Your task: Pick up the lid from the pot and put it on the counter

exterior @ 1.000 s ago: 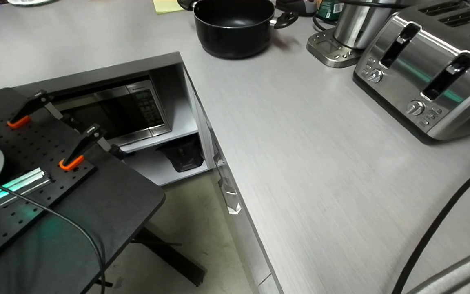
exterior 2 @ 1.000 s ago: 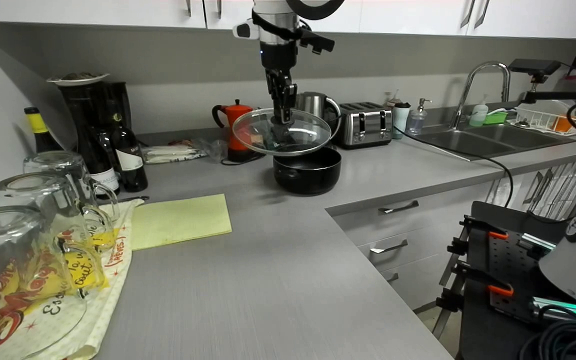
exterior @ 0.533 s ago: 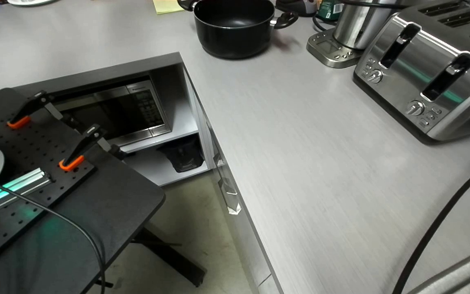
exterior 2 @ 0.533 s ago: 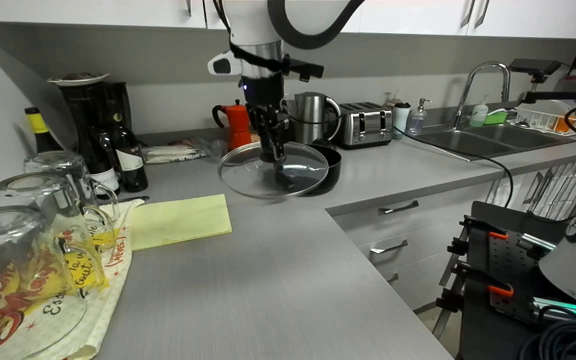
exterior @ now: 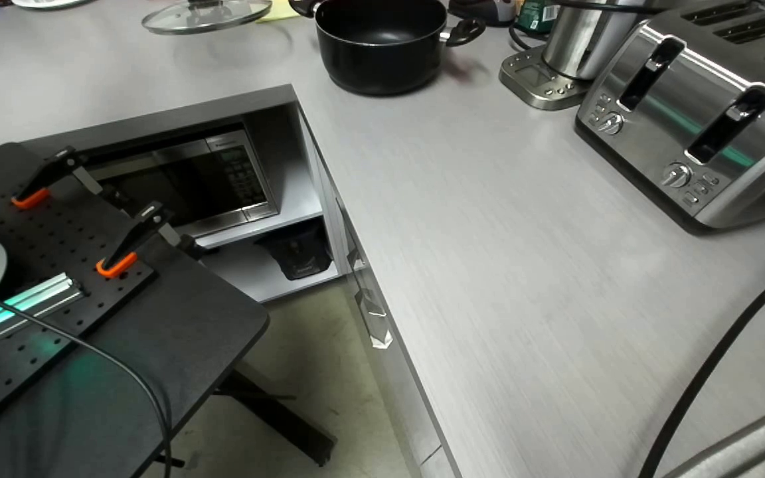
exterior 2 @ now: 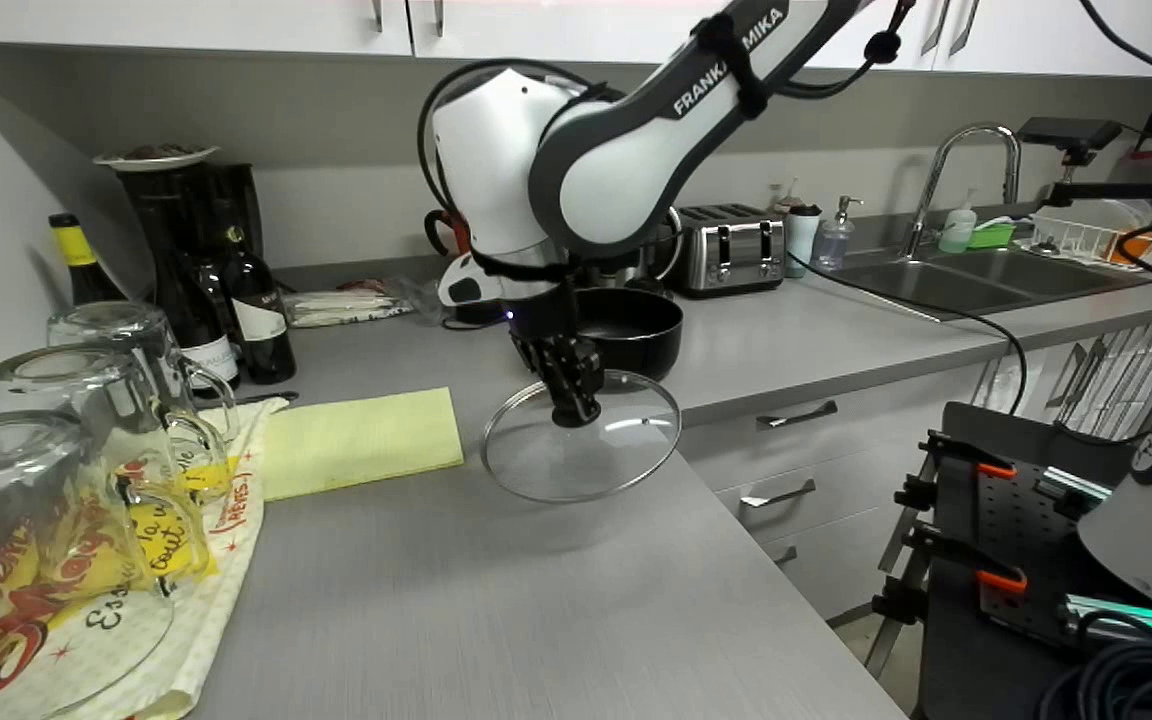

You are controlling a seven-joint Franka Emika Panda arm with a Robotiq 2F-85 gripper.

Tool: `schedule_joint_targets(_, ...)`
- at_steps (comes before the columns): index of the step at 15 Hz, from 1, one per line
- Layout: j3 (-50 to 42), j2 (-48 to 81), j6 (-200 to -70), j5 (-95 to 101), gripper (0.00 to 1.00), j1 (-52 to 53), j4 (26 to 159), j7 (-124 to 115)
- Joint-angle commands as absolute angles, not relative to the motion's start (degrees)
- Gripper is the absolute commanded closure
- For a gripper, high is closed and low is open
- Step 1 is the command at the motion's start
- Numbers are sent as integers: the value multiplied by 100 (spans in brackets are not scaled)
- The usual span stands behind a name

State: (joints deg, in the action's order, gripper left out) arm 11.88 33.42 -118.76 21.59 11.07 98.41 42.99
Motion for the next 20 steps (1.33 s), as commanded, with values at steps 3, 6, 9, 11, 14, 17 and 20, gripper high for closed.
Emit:
schedule_joint_targets(3, 960, 3707, -12590, 2763, 75, 1287, 9828, 4109)
schedule_joint_targets(6, 919, 3819, -13029, 2797, 75, 1292, 9783, 3933)
schedule_joint_targets(9, 948, 3869, -13241, 2668, 75, 1242, 9748, 3868)
schedule_joint_targets(11, 974, 3881, -13270, 2595, 75, 1214, 9734, 3845)
schedule_joint_targets(14, 1026, 3908, -13169, 2474, 75, 1165, 9706, 3924)
schedule_joint_targets(17, 1072, 3949, -13050, 2335, 75, 1122, 9683, 4007)
schedule_joint_targets(20, 1097, 3995, -12999, 2210, 75, 1099, 9666, 4048)
